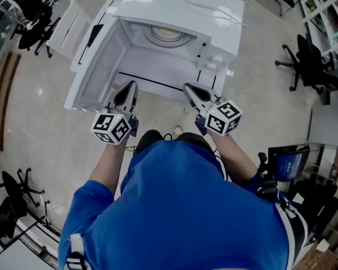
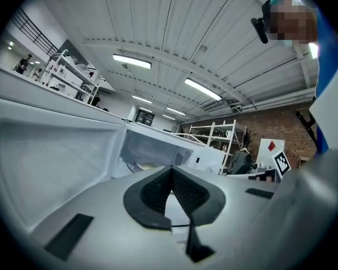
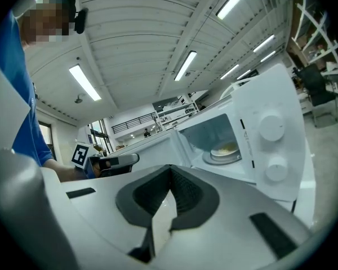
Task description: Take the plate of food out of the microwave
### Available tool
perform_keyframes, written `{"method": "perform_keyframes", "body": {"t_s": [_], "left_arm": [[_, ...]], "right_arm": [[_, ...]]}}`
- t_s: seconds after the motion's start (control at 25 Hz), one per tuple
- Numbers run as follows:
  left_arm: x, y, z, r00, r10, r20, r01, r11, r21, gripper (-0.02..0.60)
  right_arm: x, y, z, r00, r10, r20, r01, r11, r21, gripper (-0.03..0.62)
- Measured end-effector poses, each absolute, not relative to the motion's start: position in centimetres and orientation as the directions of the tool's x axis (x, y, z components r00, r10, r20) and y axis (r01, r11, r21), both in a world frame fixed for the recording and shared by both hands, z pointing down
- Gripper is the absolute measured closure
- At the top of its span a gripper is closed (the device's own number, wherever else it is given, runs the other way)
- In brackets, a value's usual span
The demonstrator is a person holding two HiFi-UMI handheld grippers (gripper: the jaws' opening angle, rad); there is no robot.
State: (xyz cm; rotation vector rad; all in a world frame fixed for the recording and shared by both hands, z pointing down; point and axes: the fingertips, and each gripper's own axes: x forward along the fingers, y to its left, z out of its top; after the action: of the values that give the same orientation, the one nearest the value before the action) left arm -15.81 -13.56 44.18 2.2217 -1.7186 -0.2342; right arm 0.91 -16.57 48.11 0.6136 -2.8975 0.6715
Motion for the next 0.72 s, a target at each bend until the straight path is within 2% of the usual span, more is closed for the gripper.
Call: {"method": "perform_keyframes", "body": {"t_s": [0.4, 0.72], "left_arm": [[-15.8, -22.5, 45.8, 0.378, -0.919, 0.113, -0.896, -0.332, 0.295, 0.572], [-14.4, -29.1, 48.6, 0.452, -0.865, 0.216, -0.892, -0.445, 0.083, 0.572]], "right_arm": [[-1.3, -22.0, 48.6, -0.872, -0.441, 0.212, -0.490, 0.782, -0.385, 0.592], [-2.7, -24.8, 49.7, -0.841, -0.483, 0.243, -0.541, 0.767, -0.346, 0.592]]}}
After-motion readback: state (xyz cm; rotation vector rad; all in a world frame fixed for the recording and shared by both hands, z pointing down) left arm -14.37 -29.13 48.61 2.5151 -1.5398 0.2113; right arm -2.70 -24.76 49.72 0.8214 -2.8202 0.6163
